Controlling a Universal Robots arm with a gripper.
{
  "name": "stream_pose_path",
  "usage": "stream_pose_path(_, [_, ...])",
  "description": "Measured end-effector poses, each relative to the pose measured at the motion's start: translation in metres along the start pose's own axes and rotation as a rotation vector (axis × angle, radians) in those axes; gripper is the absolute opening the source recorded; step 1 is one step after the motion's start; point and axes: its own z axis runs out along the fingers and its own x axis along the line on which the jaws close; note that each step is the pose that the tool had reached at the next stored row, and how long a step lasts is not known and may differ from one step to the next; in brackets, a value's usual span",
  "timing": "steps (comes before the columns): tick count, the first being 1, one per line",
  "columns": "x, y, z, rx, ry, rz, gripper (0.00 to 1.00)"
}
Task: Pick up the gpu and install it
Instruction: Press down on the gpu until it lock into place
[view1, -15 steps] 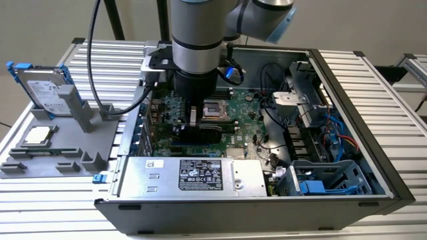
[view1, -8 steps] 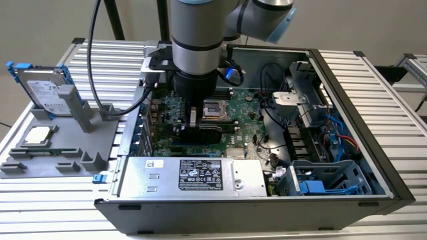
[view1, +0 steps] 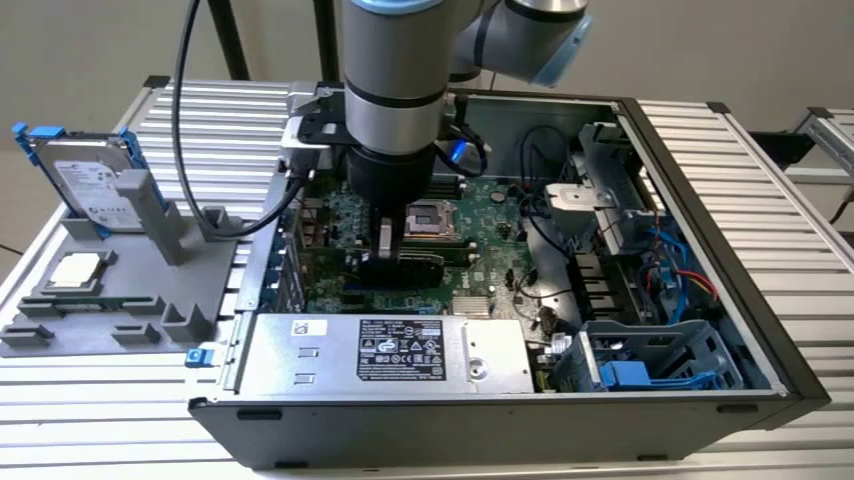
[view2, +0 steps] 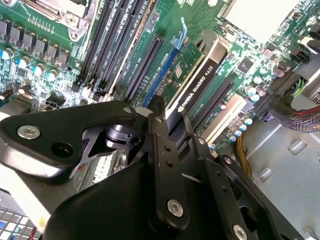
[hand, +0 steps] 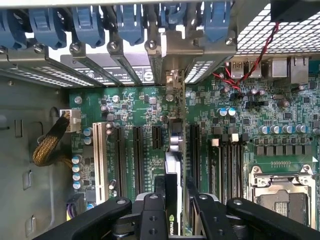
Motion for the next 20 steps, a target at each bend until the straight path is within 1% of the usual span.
stream_pose_path(4, [0.0014, -0.0003, -0.0001, -0.0092, -0.0014, 0.0, 0.0])
stream_pose_path(7, [0.0021, -0.0011, -0.0002, -0.0152, -0.0009, 0.0, 0.0])
stream_pose_path(10, [0.0021, -0.0011, -0.0002, -0.0162, -0.0007, 0.0, 0.0])
stream_pose_path(13, [0.002, -0.0025, -0.0003, -0.0193, -0.0003, 0.001, 0.0])
stream_pose_path(20, [0.002, -0.0032, 0.0006, -0.0194, 0.0001, 0.0, 0.0])
